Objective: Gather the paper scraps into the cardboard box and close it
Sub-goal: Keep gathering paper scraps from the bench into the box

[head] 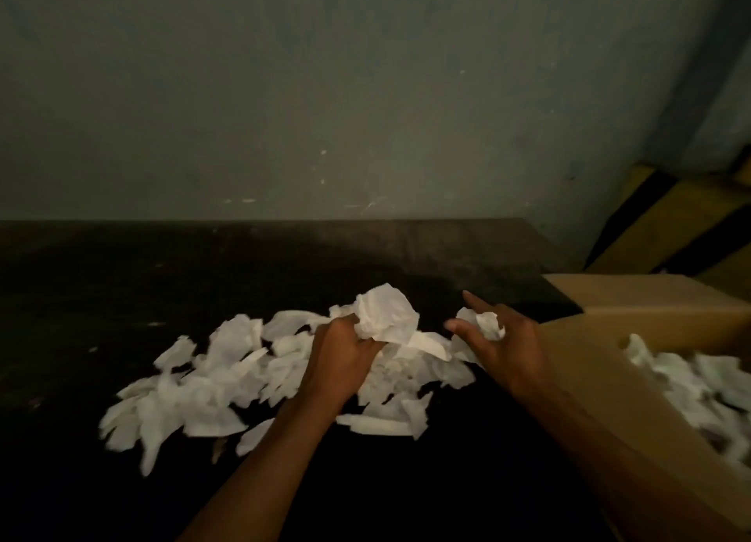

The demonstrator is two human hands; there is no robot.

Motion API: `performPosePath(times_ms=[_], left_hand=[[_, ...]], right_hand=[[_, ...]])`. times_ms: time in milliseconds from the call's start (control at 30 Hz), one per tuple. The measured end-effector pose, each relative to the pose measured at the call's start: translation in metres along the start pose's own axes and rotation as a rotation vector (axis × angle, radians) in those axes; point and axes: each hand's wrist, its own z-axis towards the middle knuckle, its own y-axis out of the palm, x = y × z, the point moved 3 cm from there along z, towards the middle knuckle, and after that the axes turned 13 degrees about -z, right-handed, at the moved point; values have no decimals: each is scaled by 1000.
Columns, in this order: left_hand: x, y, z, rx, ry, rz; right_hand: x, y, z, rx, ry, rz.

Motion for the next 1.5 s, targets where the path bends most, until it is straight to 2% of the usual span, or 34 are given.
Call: performPosePath(times_ms=[200,400,533,700,767,833,967,1067,1200,1500], left_hand=[[97,128,5,-3,88,-101],[164,303,-12,-73,25,-112],[174,383,-29,-222,-18,-94],[159,454,-47,-440,1,106],[149,473,-56,-621,-37,209],[144,483,-61,-720,-65,284],[150,487,-53,-687,-40,228],[166,479,-48,-627,-28,154],[174,471,-42,-459,26,199],[180,456,-44,-231,66,106]], right_hand=[[111,-94,8,247,-62,39],[258,-177,8,269,50,-100],[337,-200,1,223,166,-123],[383,-219,-10,308,135,-167],[402,-217,-10,245,177,-164],[423,-208,-9,164,235,-179],[433,-198,-7,19,291,-258],[428,-198,-6,-16,290,-319],[422,-207,-8,50,301,-227],[407,-215,-15,123,248,-142]])
